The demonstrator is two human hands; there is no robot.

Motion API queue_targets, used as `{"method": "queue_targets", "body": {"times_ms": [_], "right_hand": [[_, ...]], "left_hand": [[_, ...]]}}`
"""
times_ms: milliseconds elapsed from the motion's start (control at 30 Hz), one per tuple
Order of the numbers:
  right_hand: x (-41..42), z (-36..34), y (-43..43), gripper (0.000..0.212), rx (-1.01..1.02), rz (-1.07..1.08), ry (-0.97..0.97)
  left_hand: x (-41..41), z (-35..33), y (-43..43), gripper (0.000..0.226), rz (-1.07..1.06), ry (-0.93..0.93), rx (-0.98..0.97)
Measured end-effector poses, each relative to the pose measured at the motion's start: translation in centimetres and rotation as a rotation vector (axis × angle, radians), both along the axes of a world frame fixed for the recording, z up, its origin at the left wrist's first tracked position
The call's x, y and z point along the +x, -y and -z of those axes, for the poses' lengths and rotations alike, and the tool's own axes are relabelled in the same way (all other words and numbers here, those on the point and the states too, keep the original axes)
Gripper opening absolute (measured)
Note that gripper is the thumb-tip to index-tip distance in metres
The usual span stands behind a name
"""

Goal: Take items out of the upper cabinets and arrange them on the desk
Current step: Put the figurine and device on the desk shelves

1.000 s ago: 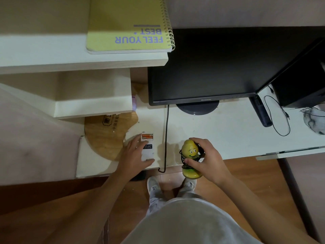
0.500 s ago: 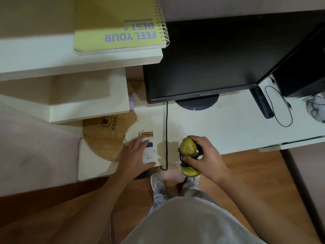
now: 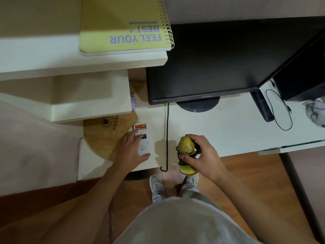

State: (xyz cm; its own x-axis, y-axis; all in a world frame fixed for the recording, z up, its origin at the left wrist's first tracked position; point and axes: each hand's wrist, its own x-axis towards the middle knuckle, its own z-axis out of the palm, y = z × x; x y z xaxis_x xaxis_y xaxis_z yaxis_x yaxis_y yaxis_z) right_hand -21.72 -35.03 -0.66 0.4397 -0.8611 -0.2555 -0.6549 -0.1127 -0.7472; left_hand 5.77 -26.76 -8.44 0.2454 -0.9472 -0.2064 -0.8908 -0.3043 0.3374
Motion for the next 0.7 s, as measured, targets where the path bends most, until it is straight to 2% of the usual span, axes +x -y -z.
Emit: {"method": "queue_targets", "body": {"times_ms": [100, 200, 300, 400, 533, 700], "right_hand": [[0.4, -0.2, 0.2, 0.072, -0.005, -0.003, 0.005], [0.9, -0.6, 0.3, 0.07, 0.001, 0.002, 0.024], [1.2, -1.0, 0.3, 0.069, -0.021, 0.011, 0.066], [1.5, -1.2, 0.3, 0.07, -0.07, -0.006, 0.079], [1.6, -1.7, 0.5, 0.068, -0.083, -0.076, 0.119], [1.5, -2.8, 0.5, 0.065, -0.084, -0.17, 0.182]], "left_hand": [[-0.6, -0.3, -0.4, 0.078, 0.012, -0.007, 0.04], [-1.3, -0.7, -1.1, 0.062, -0.021, -0.047, 0.014], [-2.0, -1.7, -2.0, 0.059, -0.054, -0.051, -0.014], [-2.8, -2.9, -2.9, 0.065, -0.077, 0.013, -0.058], [-4.0, -5.1, -4.5, 0.043, -0.109, 0.162, -0.092], [-5.9, -8.3, -7.3, 0.049, -0.206, 0.282, -0.069]]}}
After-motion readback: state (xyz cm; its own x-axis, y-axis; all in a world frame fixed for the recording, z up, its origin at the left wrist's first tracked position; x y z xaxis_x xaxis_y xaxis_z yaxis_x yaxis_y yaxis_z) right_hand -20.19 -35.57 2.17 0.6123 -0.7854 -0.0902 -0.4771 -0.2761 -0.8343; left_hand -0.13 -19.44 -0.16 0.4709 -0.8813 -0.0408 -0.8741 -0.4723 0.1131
